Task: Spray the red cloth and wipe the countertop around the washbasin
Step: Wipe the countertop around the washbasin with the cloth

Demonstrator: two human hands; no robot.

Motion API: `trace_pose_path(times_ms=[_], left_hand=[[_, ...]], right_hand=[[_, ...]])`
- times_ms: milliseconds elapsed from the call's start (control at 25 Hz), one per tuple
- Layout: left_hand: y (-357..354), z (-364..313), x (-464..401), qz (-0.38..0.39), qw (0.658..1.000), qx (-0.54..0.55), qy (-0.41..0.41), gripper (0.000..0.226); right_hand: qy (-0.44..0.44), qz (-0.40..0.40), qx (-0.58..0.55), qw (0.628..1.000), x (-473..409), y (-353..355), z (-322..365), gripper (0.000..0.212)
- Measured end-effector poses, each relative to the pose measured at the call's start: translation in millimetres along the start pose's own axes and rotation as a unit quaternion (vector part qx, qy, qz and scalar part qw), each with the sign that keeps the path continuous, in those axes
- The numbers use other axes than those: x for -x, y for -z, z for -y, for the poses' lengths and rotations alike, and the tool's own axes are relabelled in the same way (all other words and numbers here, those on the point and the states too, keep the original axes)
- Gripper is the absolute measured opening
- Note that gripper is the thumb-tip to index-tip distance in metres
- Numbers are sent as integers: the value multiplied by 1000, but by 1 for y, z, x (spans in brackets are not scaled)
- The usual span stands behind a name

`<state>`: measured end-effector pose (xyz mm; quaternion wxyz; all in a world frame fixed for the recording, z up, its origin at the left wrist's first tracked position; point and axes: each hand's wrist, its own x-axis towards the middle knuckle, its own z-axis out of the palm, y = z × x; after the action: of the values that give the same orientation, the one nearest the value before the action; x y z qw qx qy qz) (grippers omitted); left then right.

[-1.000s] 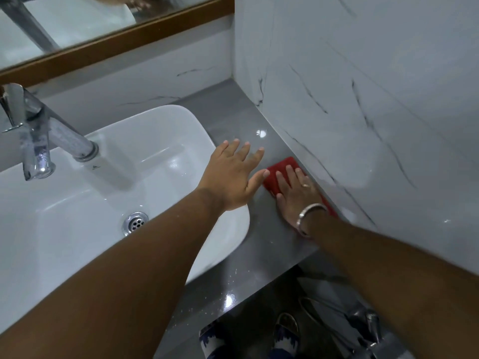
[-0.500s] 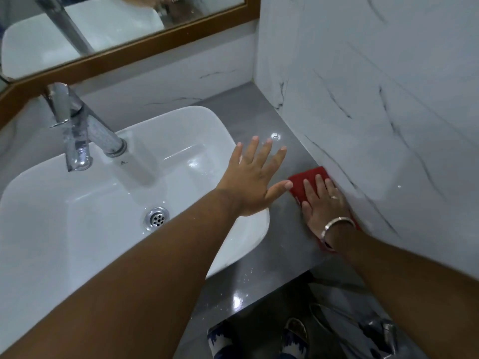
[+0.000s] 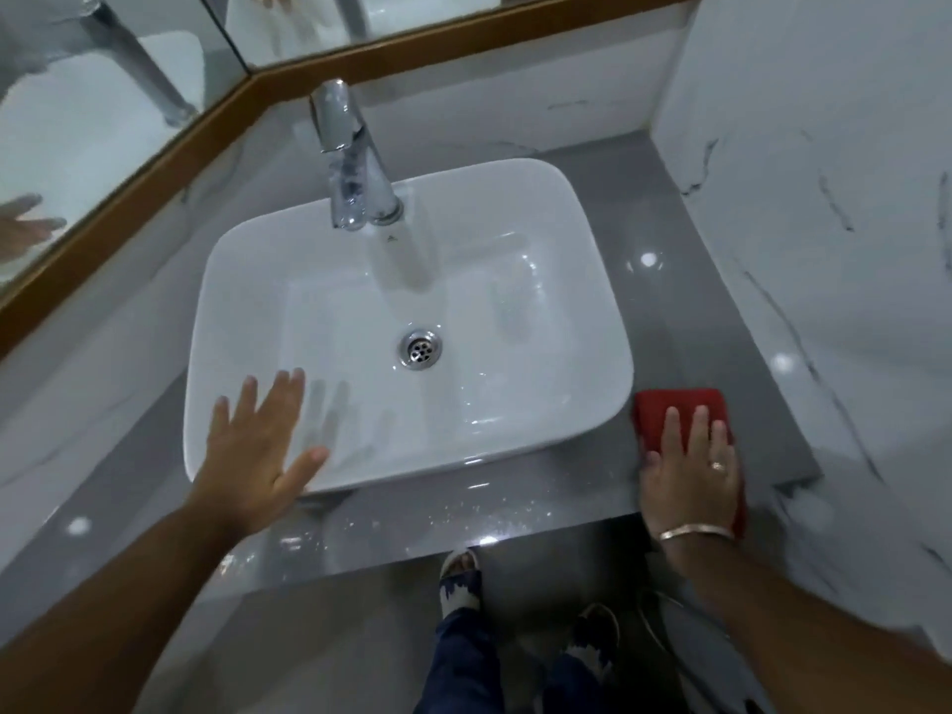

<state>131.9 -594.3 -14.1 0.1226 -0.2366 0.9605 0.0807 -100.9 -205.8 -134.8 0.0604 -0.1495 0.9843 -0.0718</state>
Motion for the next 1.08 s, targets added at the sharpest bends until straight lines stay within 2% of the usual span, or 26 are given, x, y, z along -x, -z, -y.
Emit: trace_pose_path(times_ms=[40, 80, 160, 240, 320, 360, 440, 560, 640, 720, 800, 840, 880, 960, 1000, 1080], left_hand=[[-3, 3, 1, -5, 1000, 0, -1, 97], [-5, 5, 1, -10, 1000, 5, -8, 95], [-7, 2, -2, -16, 1000, 18, -20, 95], [-9, 5, -2, -29, 999, 23, -9, 95], [-12, 7, -4, -32, 999, 26, -4, 93], [-12, 9, -5, -25, 999, 29, -8, 92], [-14, 12, -4, -19, 999, 36, -16, 90], [-17, 13, -6, -21, 999, 31, -18, 87], [-19, 12, -6, -34, 999, 15, -7, 86], [-21, 10, -6, -48, 999, 8, 0, 87], [-20, 11, -7, -48, 999, 11, -2, 90], [-20, 12, -7, -46, 999, 14, -6, 91], [-20, 12, -8, -44, 999, 18, -9, 92], [-20, 11, -8, -51, 998, 36, -17, 93], [-21, 14, -7, -54, 997, 48, -23, 92], [-22, 15, -9, -53, 996, 66, -29, 93]], right_hand=[[-11, 13, -14, 1000, 19, -5, 32, 67], [14, 39, -16, 999, 41, -13, 70, 69], [140, 85, -31, 986, 90, -35, 151, 72], [308, 179, -45, 933, 134, -50, 221, 75], [396, 210, -21, 894, 141, -58, 238, 72], [417, 180, -15, 891, 134, -59, 222, 72], [391, 85, -20, 916, 113, -58, 157, 72], [226, 42, -22, 973, 44, -30, 32, 70], [64, 46, -27, 997, 6, -9, -22, 70], [-35, 21, -22, 999, 1, 0, -22, 70], [-98, -25, -25, 995, 26, -4, 45, 69], [-107, -37, -49, 992, 49, -13, 91, 68], [-67, -40, -81, 994, 73, -24, 139, 65], [117, 30, -20, 992, 131, -54, 241, 63], [179, 71, -6, 981, 157, -64, 286, 64], [227, 113, -21, 967, 184, -80, 320, 64]])
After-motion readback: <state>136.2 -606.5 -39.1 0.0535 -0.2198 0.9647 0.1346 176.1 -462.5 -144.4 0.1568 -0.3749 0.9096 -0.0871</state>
